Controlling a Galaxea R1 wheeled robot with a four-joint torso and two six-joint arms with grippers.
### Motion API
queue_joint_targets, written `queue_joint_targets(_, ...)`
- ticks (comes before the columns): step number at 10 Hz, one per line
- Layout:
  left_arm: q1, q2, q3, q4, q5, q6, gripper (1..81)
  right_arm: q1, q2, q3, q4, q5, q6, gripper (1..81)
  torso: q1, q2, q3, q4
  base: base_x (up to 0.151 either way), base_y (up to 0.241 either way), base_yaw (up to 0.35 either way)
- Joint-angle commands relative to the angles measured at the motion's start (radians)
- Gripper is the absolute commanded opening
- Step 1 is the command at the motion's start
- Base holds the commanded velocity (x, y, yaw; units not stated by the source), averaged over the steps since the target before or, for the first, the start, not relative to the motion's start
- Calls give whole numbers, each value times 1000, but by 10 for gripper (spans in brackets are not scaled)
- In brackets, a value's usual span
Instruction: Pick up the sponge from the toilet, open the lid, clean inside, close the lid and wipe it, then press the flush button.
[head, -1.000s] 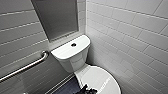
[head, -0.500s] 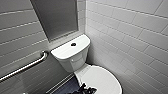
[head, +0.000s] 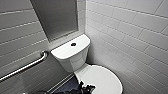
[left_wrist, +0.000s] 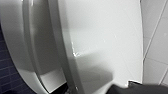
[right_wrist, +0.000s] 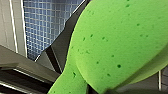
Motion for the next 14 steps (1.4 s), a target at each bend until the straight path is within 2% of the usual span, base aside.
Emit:
queue_joint_targets(1, -189, -32, 124, 26, -97, -72, 811, -10, -20, 5, -13, -51, 10, 10, 0, 0, 0, 0, 0, 0, 0)
queue_joint_targets(6, -210, -159, 302, 29, -174, -170, 811, -11, -17, 2, -14, -44, 38, 10, 1, 0, 0, 0, 0, 0, 0)
queue_joint_targets(8, -210, -193, 339, 30, -192, -202, 811, -10, -19, 5, -14, -44, 39, 10, 1, 0, 66, 0, 0, 0, 0)
queue_joint_targets(9, -212, -219, 371, 32, -220, -211, 811, -10, -20, 9, -14, -42, 39, 10, 1, 1, 82, 0, 0, 0, 0)
queue_joint_targets(10, -212, -234, 385, 32, -224, -225, 811, -11, -20, 9, -14, -42, 39, 10, 1, 1, 38, 0, 0, 0, 0)
queue_joint_targets(11, -212, -260, 400, 33, -241, -254, 811, -13, -22, 9, -14, -42, 39, 10, 1, 1, 60, 0, 0, 0, 0)
queue_joint_targets(13, -213, -309, 432, 33, -290, -308, 811, -13, -22, 13, -14, -42, 39, 10, 1, 0, 72, 0, 0, 0, 0)
queue_joint_targets(14, -212, -344, 443, 33, -321, -360, 811, -13, -22, 16, -14, -42, 39, 10, 1, 0, 71, 0, 0, 0, 0)
